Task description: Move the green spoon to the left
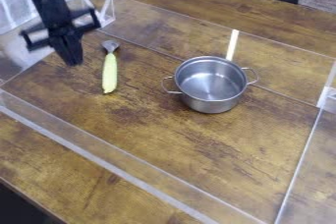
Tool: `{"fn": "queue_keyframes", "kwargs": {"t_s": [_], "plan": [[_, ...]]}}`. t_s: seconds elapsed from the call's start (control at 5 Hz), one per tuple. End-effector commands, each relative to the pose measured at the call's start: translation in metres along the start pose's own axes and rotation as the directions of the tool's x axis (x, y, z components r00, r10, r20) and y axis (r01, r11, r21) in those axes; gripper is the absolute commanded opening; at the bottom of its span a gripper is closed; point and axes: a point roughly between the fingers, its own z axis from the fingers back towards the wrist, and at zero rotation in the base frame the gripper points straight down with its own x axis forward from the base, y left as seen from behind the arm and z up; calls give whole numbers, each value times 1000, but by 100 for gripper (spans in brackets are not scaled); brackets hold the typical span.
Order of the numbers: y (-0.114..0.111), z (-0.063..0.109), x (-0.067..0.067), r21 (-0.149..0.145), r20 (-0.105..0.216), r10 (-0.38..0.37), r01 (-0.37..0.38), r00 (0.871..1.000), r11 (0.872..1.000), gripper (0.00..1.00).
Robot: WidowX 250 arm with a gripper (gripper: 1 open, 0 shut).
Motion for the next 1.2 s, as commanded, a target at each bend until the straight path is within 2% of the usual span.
{"fn": "queue_keyframes", "kwargs": {"t_s": [0.0,0.2,0.4,0.6,0.8,1.0], "plan": [[-2,4,3,-11,50,95,-95,994,995,0],[-9,-3,4,7,49,131,-131,990,991,100],[-17,-9,7,25,43,172,-173,984,985,100],[-21,-11,6,29,39,193,-195,980,980,0],[-23,-10,5,35,33,212,-213,977,976,0],[-19,-8,1,42,18,275,-275,961,960,0]]}}
